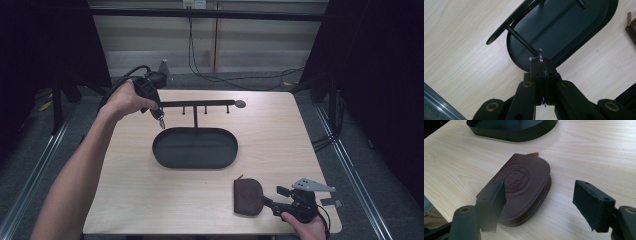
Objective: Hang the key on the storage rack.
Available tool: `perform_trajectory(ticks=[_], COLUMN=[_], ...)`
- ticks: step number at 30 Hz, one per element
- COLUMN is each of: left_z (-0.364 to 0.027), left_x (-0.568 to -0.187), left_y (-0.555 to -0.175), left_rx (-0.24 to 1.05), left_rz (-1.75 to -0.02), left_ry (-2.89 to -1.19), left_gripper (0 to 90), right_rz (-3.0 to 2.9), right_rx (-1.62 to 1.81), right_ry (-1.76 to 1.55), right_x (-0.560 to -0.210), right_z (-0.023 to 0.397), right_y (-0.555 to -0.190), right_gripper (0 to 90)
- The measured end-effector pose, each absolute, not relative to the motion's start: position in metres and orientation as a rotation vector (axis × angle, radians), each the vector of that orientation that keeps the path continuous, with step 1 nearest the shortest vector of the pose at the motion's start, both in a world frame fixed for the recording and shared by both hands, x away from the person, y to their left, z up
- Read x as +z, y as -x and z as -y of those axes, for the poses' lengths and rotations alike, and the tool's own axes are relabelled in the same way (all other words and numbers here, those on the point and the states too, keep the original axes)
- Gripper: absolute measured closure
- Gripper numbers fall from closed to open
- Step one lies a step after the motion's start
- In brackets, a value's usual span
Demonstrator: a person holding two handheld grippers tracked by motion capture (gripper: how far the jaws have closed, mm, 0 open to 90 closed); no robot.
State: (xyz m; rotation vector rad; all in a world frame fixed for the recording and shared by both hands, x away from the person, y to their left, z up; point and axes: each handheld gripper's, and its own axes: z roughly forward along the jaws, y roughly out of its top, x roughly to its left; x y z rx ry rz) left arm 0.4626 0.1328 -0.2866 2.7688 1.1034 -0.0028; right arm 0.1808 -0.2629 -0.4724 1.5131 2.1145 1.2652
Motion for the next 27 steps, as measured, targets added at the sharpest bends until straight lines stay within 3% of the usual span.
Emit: perform_trajectory(ticks=[27], left_z=[-0.135], left_x=[-0.286], left_y=[-0.470], left_rx=[0.057], left_rz=[-1.157], left_ry=[-2.732], left_gripper=[87.6], right_rz=[-2.116], right_rx=[1.263], right_ry=[-1.508], right_x=[-0.472], right_z=[0.263], right_y=[-0.181], right_gripper=[25.9])
